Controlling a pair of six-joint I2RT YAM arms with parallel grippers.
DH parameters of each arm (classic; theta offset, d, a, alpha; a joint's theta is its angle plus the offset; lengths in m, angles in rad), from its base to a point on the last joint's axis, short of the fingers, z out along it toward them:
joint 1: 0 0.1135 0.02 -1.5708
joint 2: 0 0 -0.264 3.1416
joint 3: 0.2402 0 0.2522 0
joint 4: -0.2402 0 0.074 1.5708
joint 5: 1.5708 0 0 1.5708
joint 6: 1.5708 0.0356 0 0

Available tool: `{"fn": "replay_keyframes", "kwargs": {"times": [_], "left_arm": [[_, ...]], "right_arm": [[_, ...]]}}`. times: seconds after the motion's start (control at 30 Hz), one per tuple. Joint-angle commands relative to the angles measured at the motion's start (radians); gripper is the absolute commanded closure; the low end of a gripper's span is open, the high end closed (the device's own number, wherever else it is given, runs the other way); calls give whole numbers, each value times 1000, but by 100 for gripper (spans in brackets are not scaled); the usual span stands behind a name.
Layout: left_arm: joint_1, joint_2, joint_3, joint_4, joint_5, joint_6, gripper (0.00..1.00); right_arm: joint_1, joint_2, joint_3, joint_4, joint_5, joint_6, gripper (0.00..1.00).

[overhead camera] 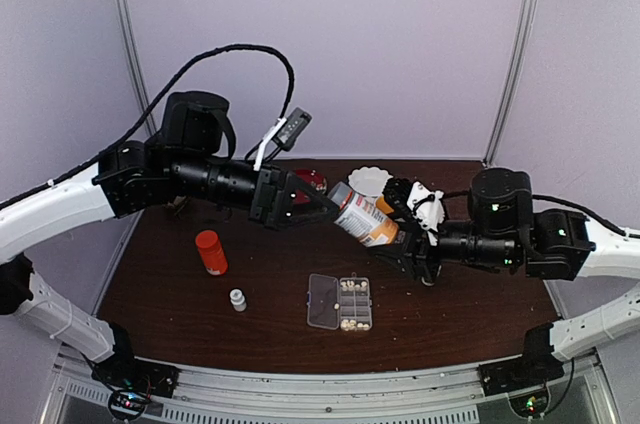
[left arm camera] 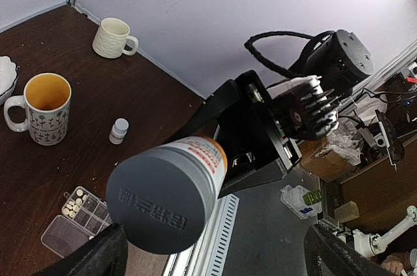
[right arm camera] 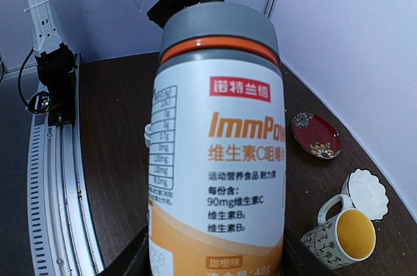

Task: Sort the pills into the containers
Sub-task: Screw the lid of the pill bottle onto the pill bottle.

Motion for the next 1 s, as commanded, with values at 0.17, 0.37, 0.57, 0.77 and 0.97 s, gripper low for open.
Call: {"fn": "replay_keyframes", "kwargs": {"times": [0.17,0.37,0.57,0.77,0.97], "left_arm": [[9,36,44,-53,11,-9,3],[26,56,41,-67,-15,-57,3],[49,66,20,-27,8,-107,4],[49,72,11,2,47,-110,16],[49,83,6,6,90,-118,23]], "right_arm": [[10,8,35,-3,-34,-23,100],[10,-7,20,4,-28,-28,100],[10,-10,14,1,-62,-29,100],[10,5,16,4,-86,-23,100],[11,8,13,22,-89,-22,100]]}}
